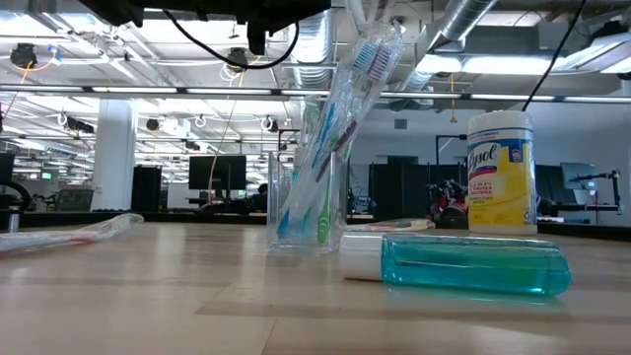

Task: Pick & Place toothbrushing station
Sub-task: Put the violet toothbrush into the transparent organizer

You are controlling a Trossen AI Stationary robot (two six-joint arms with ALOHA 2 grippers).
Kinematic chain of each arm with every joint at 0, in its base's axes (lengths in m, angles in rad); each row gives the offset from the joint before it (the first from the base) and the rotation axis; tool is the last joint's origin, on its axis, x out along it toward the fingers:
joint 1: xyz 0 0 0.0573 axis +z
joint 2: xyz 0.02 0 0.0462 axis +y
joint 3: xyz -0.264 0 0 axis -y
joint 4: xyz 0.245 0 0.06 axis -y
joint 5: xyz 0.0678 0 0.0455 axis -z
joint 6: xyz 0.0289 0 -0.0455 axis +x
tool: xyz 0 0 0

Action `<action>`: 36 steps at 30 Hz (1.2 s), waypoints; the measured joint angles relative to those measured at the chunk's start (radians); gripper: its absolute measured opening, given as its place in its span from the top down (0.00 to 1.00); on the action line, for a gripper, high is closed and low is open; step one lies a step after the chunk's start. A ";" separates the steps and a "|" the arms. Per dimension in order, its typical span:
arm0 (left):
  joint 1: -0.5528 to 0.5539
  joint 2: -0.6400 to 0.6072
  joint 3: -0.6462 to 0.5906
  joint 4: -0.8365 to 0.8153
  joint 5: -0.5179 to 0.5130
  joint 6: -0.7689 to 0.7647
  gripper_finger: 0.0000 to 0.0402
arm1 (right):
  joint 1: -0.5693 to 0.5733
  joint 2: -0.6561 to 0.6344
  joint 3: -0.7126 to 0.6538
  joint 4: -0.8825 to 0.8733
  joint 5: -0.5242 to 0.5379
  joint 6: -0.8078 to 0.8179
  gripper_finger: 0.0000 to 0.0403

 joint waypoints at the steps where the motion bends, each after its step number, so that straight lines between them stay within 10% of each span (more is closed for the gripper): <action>1: -0.003 0.000 0.000 -0.005 0.000 0.000 0.78 | 0.000 0.000 0.000 0.000 0.007 -0.004 0.99; 21: -0.012 -0.004 0.000 -0.042 0.000 0.000 0.78 | -0.041 -0.274 -0.507 0.475 -0.005 -0.014 0.99; 36: -0.012 -0.004 0.000 -0.042 0.000 0.000 0.78 | -0.141 -0.223 -0.744 0.849 -0.081 0.032 0.97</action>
